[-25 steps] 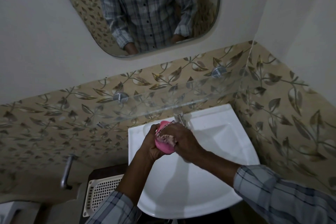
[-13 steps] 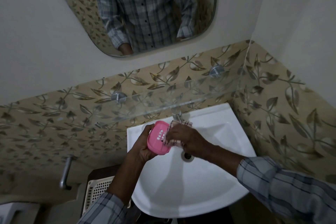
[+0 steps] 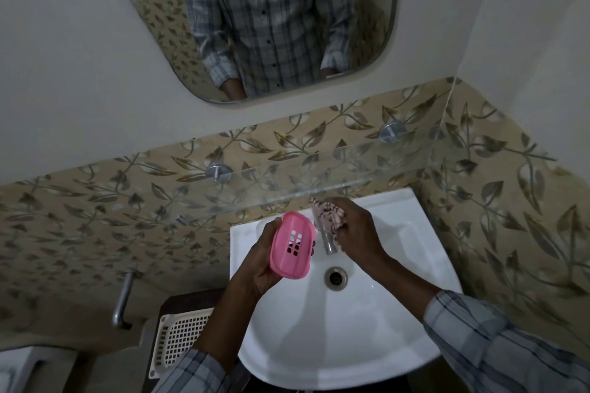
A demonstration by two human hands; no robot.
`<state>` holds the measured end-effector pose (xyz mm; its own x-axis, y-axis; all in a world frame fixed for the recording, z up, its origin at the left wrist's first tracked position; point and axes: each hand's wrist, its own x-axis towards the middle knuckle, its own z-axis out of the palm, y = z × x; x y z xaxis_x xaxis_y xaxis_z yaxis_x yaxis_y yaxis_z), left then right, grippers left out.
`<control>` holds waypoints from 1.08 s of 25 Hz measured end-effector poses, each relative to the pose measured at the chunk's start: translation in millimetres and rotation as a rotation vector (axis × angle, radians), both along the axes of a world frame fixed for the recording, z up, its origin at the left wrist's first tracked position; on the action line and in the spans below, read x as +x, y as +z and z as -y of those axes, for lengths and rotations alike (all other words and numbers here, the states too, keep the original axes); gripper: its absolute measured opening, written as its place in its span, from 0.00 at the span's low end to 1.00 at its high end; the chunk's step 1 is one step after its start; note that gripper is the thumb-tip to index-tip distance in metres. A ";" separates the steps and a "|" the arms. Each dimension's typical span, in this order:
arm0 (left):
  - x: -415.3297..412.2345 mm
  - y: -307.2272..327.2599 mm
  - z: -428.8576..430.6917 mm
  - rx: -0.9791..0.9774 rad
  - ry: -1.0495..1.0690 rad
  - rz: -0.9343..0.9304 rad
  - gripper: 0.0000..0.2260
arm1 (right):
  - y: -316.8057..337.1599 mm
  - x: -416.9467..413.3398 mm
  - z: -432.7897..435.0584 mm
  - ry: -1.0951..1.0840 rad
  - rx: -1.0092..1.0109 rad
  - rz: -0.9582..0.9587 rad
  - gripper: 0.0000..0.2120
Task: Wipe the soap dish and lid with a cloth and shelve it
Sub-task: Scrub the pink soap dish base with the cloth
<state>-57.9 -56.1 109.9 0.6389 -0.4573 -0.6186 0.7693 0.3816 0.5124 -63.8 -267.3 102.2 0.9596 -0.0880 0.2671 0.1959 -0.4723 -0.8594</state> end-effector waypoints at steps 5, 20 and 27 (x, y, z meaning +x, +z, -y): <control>0.9 -2.1 11.3 0.111 0.068 0.098 0.30 | 32.5 -14.2 -26.2 0.021 0.172 -0.046 0.24; -9.5 -12.9 6.5 -0.063 0.015 -0.077 0.23 | 31.2 -14.2 -19.9 0.114 0.841 -0.241 0.17; -12.8 -15.7 11.8 -0.149 0.133 -0.063 0.21 | 16.8 -62.7 -38.7 0.308 -0.549 0.049 0.28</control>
